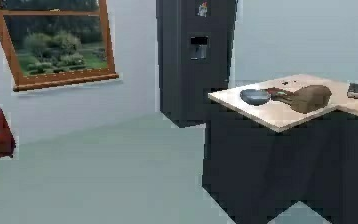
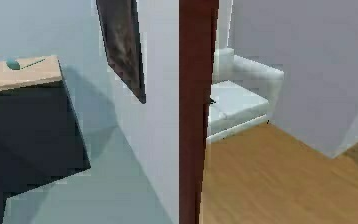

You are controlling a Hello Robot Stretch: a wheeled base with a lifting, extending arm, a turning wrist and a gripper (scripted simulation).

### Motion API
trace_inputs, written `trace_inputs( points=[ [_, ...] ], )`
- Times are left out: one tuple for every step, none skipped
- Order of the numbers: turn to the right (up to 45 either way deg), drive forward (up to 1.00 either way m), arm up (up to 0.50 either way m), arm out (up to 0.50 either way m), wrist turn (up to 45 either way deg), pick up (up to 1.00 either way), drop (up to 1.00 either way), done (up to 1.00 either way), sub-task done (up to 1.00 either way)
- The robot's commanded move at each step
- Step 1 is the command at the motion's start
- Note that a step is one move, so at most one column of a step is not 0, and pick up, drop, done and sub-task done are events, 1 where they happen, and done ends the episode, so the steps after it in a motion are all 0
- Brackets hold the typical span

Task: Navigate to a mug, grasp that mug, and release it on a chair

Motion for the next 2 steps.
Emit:
trace_inputs(
  points=[
    [-45.0, 0.00, 0.00, 0.00, 0.0, 0.00, 0.00, 0.00, 0.00],
    [-33.0, 0.00, 0.00, 0.00, 0.0, 0.00, 0.00, 0.00, 0.00]
  ],
)
